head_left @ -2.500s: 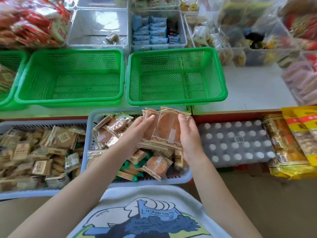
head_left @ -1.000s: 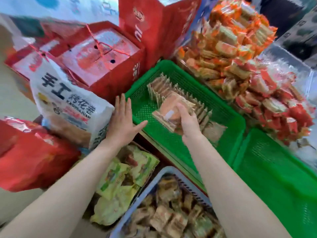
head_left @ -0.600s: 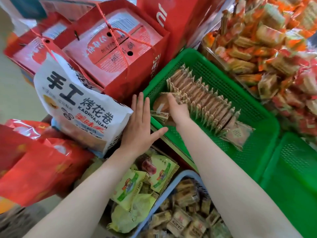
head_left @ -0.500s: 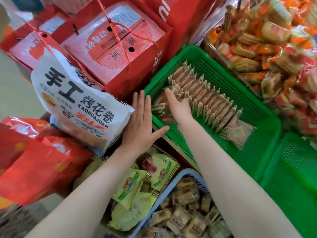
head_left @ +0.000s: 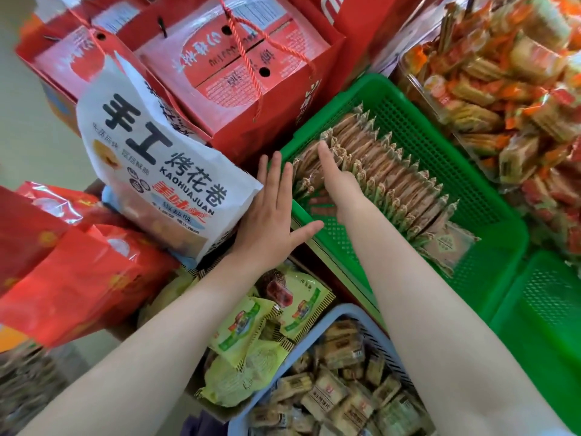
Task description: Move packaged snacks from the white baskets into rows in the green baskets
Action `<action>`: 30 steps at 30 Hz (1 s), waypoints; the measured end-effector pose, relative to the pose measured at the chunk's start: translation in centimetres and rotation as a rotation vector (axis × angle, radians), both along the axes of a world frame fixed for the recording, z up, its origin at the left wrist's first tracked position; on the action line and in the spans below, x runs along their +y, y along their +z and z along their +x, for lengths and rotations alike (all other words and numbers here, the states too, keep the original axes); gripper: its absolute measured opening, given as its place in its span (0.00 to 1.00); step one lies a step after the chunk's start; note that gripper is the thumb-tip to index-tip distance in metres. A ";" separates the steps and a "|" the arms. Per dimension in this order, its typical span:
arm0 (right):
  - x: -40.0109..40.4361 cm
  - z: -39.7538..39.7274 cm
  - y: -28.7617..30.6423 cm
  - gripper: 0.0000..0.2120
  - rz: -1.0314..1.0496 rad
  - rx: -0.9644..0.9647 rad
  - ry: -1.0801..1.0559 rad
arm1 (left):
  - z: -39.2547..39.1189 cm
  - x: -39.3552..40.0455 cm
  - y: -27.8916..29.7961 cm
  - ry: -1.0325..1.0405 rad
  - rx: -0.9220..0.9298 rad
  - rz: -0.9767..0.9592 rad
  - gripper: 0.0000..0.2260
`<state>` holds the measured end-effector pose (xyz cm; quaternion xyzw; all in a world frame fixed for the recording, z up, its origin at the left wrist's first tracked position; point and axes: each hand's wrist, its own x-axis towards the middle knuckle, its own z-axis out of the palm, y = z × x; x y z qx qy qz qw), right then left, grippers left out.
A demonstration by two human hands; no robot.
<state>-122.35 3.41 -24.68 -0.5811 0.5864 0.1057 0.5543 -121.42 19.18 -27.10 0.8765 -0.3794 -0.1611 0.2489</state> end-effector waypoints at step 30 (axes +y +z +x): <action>4.2 -13.9 8.0 0.15 -0.313 -0.241 0.046 | -3.1 0.6 2.3 0.119 0.162 -0.071 0.37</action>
